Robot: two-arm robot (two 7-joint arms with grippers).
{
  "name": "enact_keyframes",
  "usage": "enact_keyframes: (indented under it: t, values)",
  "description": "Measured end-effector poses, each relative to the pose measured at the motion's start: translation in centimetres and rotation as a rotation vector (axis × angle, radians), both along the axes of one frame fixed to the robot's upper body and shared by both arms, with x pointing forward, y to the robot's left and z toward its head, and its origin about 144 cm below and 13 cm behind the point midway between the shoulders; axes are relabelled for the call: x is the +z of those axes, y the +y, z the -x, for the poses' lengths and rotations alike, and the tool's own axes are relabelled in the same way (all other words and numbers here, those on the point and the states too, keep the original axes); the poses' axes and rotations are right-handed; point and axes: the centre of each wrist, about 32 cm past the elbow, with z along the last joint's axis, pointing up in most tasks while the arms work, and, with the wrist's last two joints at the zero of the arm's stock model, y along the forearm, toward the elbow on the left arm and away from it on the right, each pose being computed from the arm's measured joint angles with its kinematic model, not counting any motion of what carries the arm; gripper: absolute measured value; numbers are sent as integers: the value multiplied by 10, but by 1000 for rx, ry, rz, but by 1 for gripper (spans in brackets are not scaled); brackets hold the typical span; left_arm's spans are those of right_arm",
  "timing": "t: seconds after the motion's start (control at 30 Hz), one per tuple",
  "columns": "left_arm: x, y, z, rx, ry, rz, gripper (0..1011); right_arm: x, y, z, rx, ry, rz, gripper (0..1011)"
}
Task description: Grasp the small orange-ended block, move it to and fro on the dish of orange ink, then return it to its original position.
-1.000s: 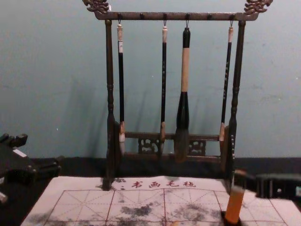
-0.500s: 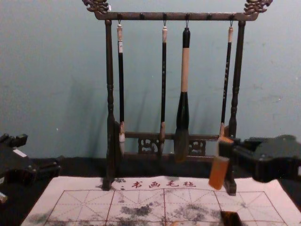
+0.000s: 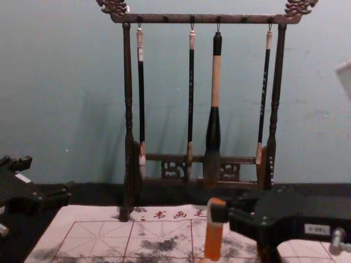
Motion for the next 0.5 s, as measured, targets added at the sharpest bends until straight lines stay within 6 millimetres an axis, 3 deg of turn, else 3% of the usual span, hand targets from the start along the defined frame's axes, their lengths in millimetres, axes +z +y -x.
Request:
enact_keyframes:
  t: [0.5]
  values:
    - [0, 0, 0, 0, 0, 0, 1001, -4, 12, -23, 44, 124, 52, 119]
